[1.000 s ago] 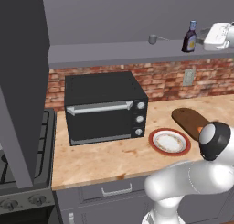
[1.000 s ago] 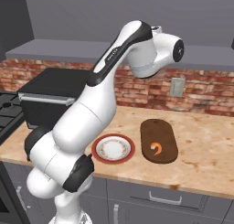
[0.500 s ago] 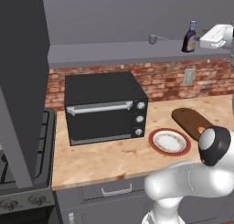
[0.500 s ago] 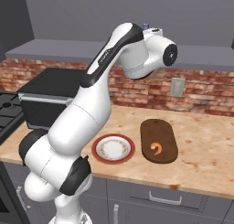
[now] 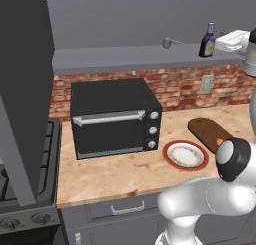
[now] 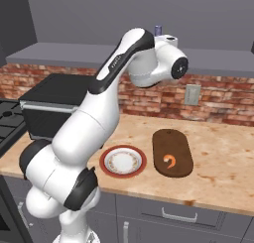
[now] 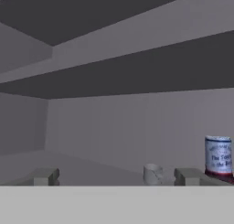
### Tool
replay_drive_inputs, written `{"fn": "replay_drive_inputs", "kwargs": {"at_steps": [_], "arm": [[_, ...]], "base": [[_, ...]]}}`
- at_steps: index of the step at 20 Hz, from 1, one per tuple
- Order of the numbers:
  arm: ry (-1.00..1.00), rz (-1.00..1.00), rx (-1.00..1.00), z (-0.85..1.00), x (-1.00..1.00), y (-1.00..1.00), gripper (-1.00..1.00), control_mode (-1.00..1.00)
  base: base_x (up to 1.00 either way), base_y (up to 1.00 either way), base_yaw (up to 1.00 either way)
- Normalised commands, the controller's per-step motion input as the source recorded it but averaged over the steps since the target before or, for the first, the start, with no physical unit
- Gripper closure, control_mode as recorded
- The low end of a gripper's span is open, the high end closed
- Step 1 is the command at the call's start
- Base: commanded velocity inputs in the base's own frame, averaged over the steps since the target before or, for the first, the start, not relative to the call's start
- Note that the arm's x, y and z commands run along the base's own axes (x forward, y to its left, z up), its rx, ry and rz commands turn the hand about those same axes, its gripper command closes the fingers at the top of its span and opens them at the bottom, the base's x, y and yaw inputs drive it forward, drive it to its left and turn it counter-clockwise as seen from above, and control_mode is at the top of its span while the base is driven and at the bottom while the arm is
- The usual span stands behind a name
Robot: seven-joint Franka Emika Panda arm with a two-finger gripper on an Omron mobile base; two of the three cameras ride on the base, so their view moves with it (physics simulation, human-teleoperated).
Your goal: Pick the shrimp from the plate and place it on the cutting board. Then pick the condiment bottle from the cabinet and place it next to the cutting board.
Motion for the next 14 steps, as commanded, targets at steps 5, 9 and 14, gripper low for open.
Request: {"fn": "replay_drive_inputs", "kwargs": {"at_steps": [5, 9, 14], "arm": [[0.0, 0.0, 0.0, 0.0, 0.06, -0.24, -1.0, -1.0], [0.0, 0.0, 0.0, 0.0, 0.17, -0.25, -1.0, -1.0], [0.0, 0.0, 0.0, 0.0, 0.25, -0.1, -1.0, -1.0]], "base": [[0.0, 0.0, 0.0], [0.0, 0.0, 0.0], [0.0, 0.0, 0.0]]}}
